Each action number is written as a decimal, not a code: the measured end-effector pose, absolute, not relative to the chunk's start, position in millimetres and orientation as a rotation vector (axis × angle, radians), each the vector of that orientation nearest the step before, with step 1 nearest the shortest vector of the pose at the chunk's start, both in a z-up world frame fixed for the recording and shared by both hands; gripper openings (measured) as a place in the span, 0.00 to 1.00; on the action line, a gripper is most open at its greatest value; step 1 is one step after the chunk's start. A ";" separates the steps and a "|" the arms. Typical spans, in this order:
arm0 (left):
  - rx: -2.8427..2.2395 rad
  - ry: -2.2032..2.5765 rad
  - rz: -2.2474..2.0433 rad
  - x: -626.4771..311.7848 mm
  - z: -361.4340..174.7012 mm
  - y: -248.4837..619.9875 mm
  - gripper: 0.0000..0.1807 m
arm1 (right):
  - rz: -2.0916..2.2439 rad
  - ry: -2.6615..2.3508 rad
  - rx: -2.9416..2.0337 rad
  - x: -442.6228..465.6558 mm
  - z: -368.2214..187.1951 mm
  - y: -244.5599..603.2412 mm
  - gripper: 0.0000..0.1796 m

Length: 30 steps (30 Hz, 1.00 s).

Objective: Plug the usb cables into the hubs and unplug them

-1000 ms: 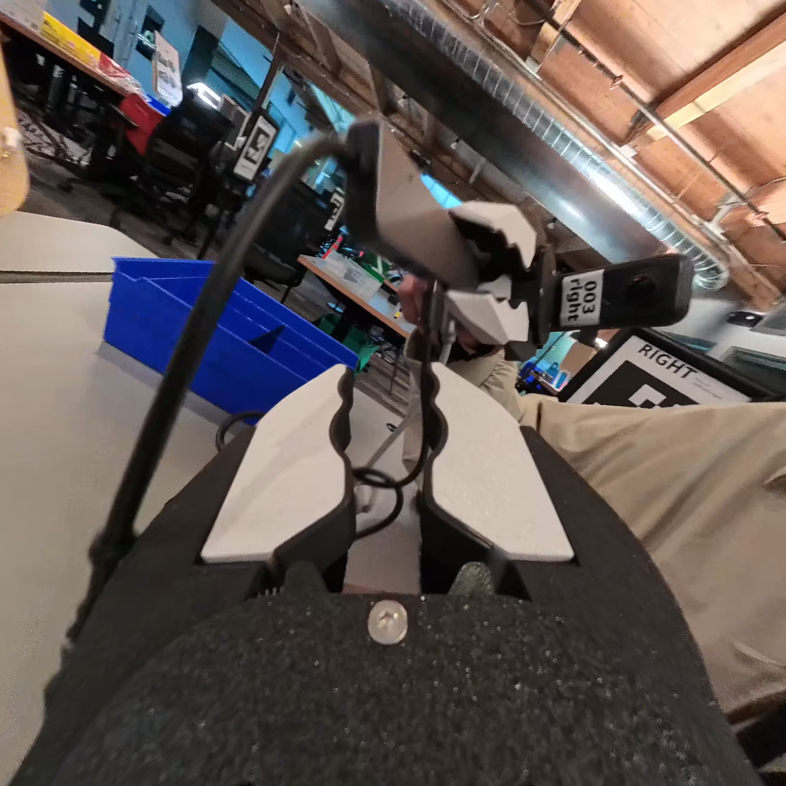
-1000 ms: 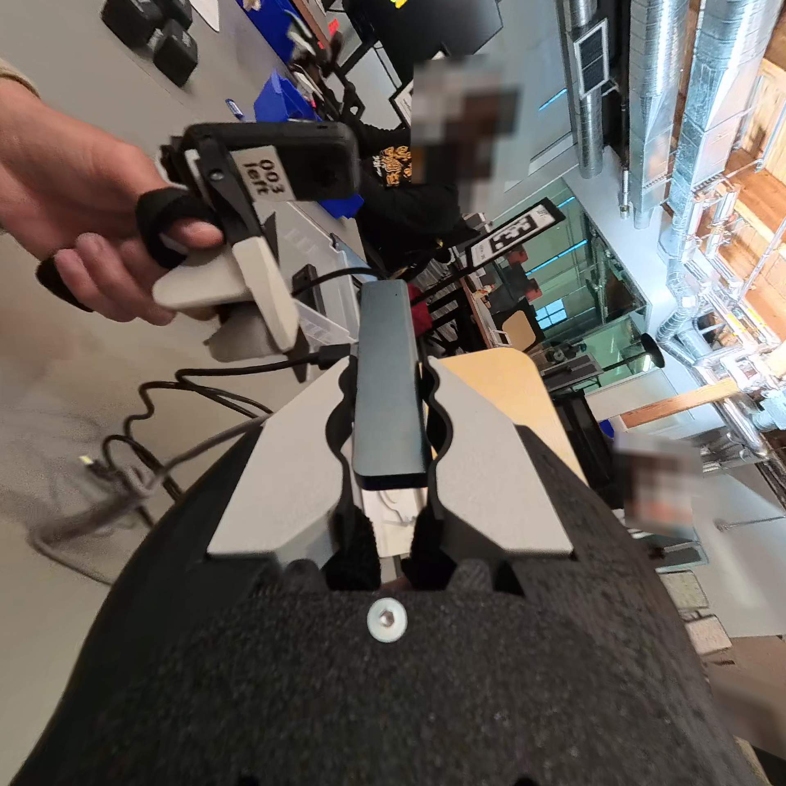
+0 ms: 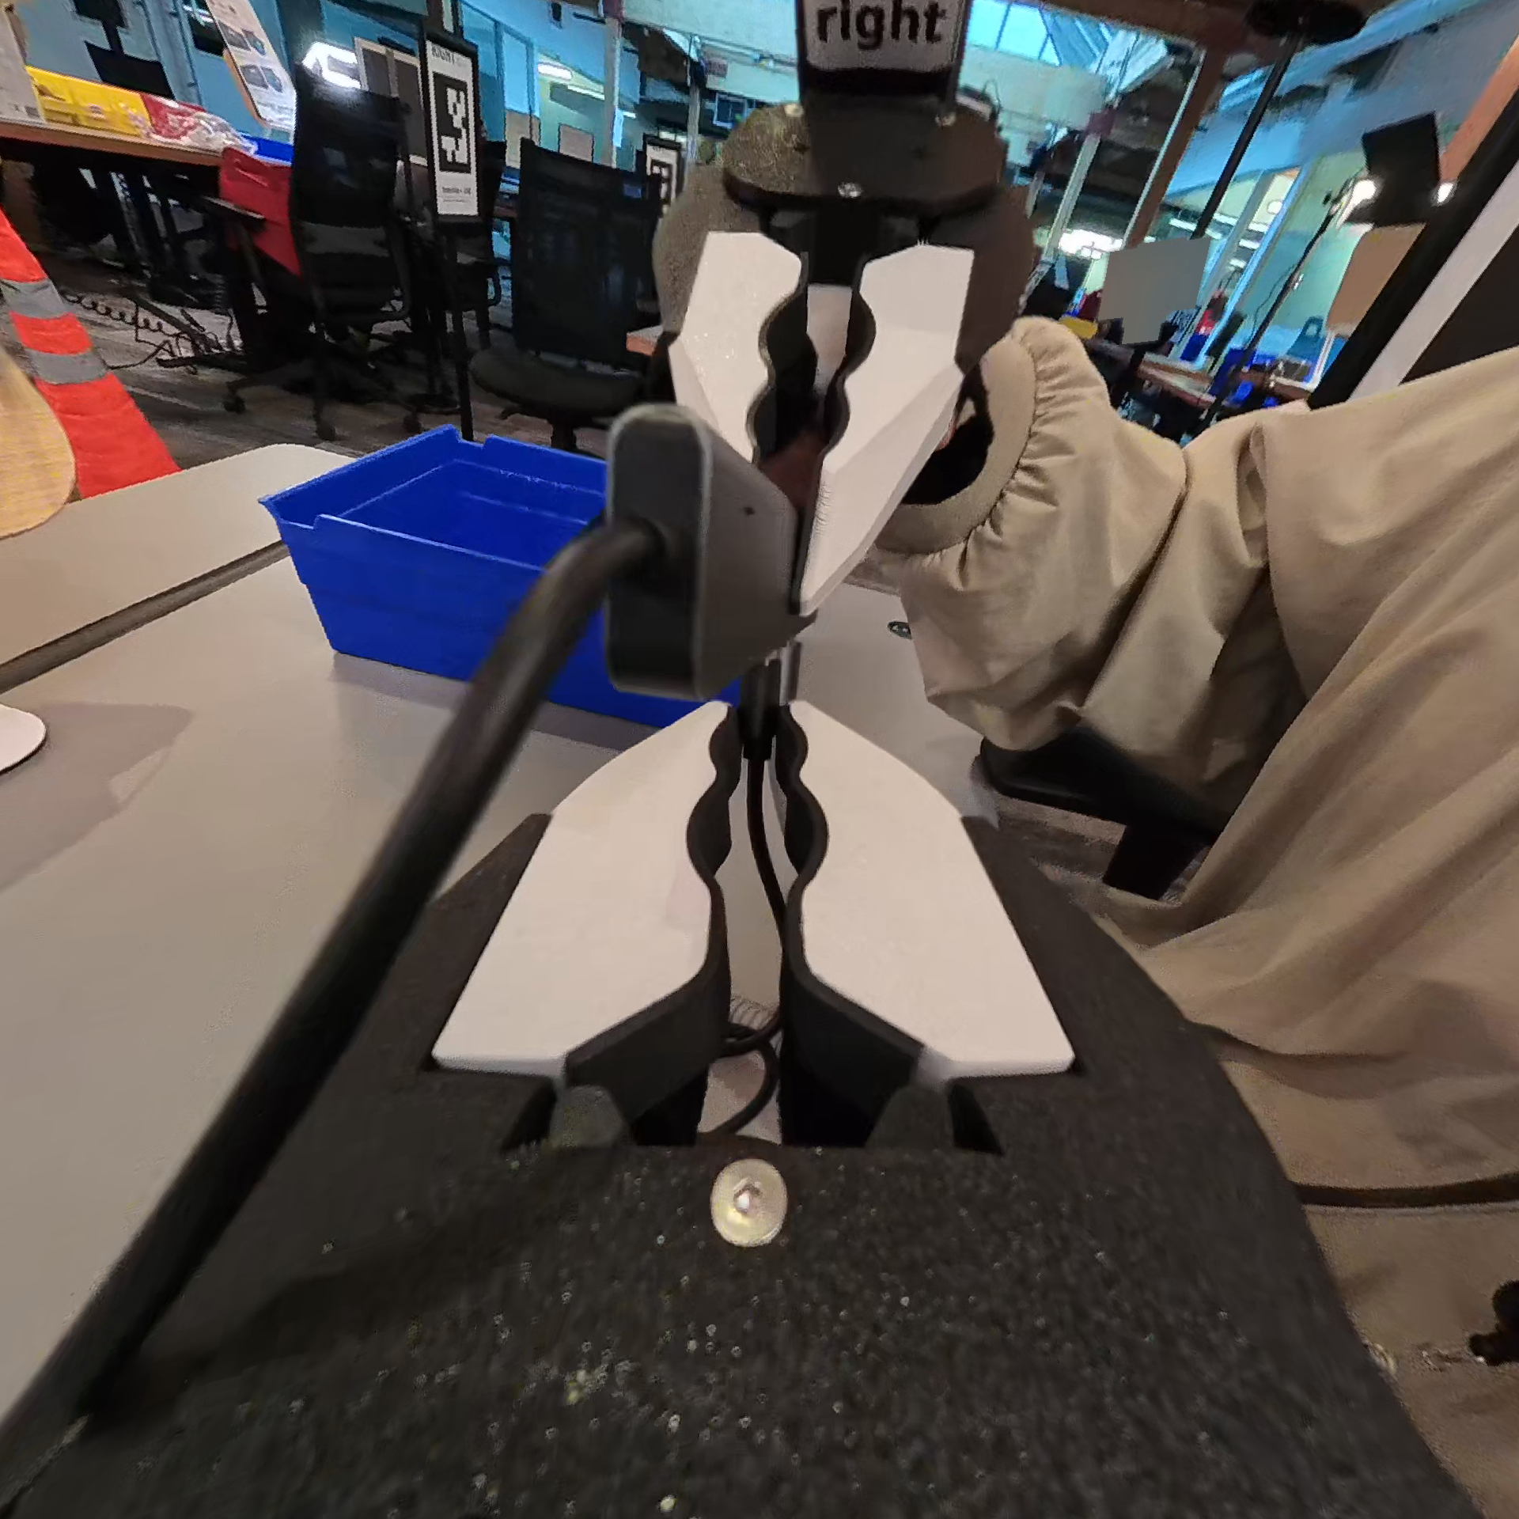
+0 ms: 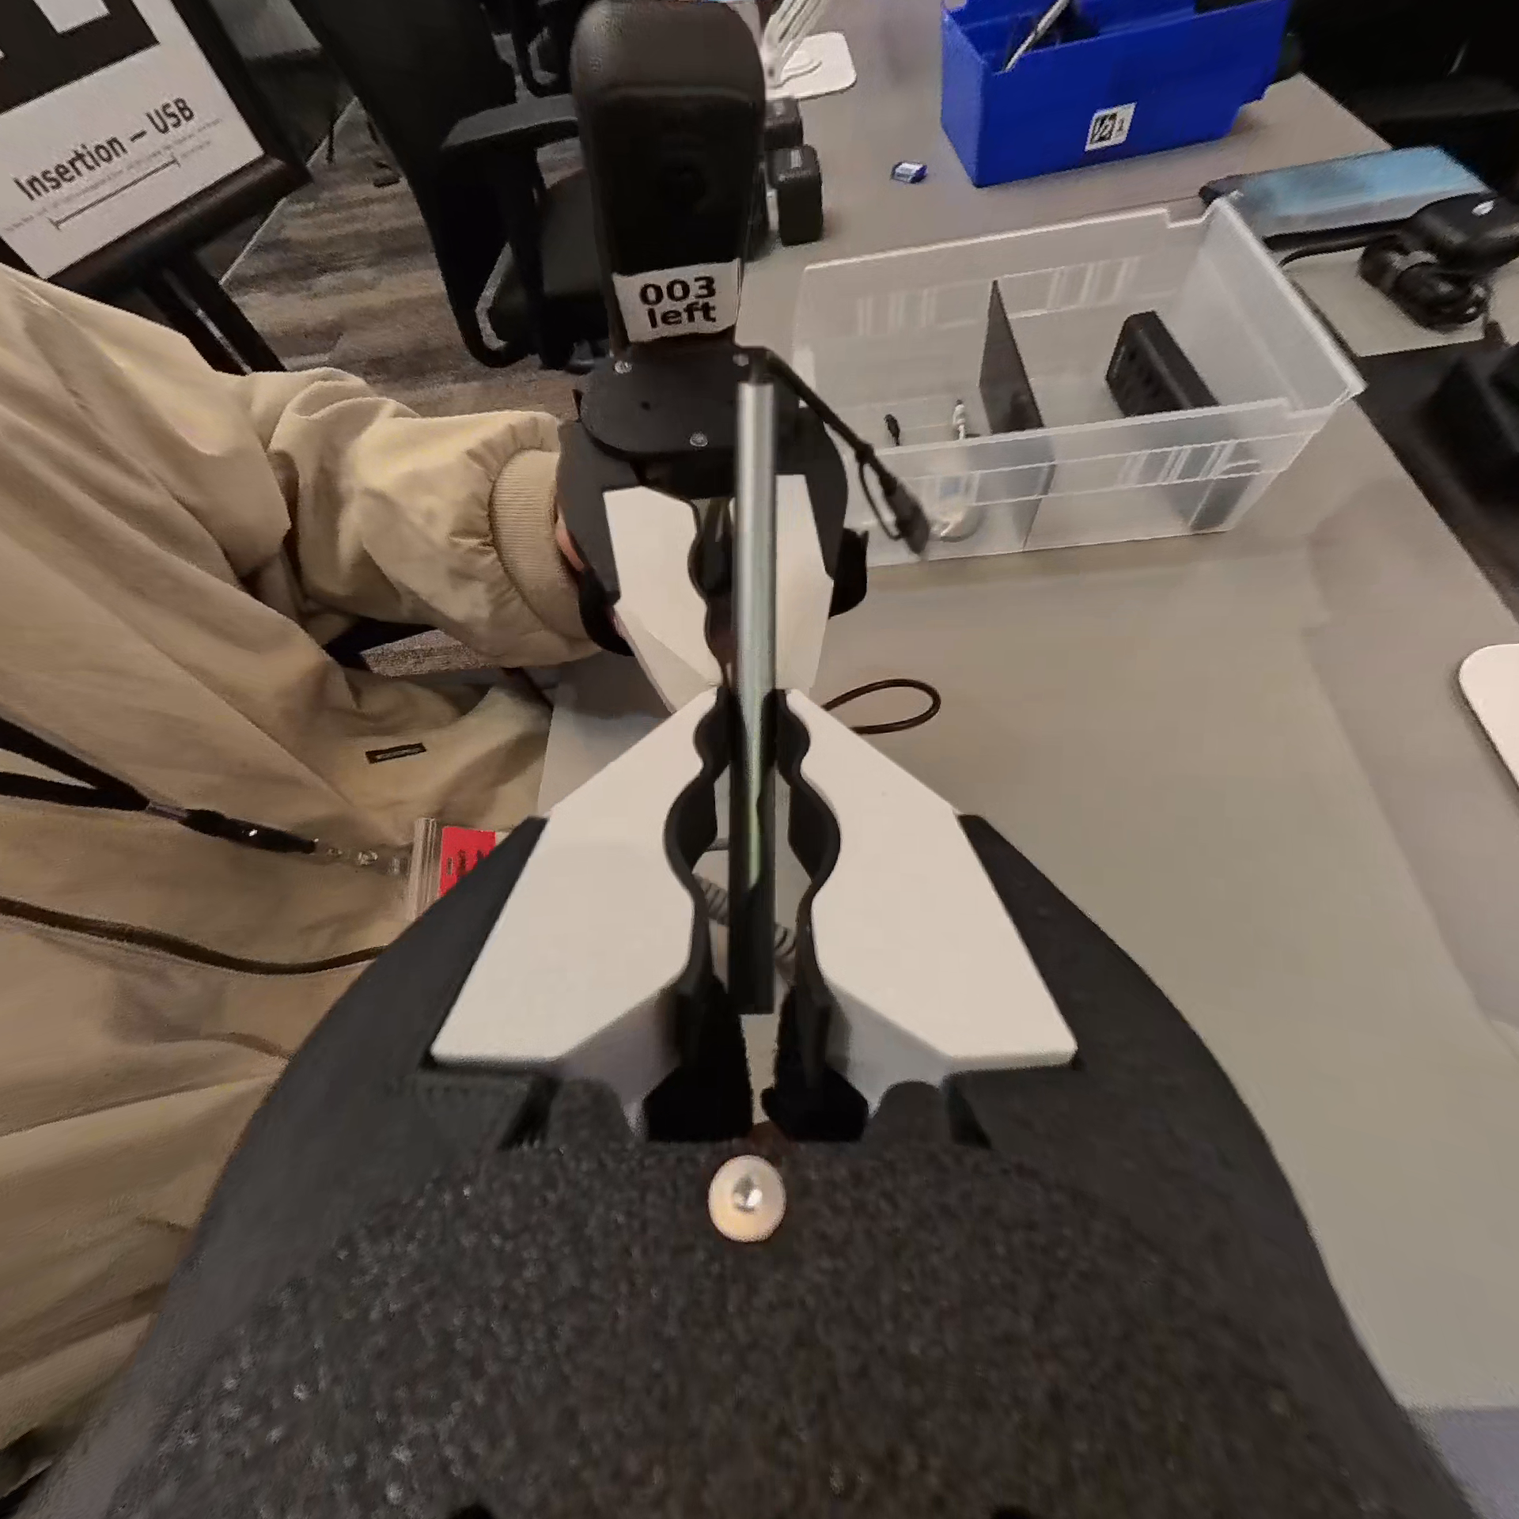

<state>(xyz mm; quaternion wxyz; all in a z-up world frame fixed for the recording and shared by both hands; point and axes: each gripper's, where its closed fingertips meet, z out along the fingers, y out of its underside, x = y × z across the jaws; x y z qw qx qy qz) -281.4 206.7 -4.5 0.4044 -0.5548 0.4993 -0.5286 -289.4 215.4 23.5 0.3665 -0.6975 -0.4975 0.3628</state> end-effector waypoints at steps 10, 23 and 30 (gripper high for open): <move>-1.441 1.293 -1.340 -273.9 -17.2 198.9 0.04 | 1.069 -1.213 -1.852 -282.4 8.6 209.8 0.04; -1.517 1.220 -1.386 -268.6 -14.7 203.9 0.04 | 1.092 -1.146 -1.809 -276.5 8.7 215.5 0.05; -1.533 1.113 -1.475 -270.3 8.2 202.0 0.05 | 1.459 -0.845 -1.604 -276.8 31.9 220.4 0.05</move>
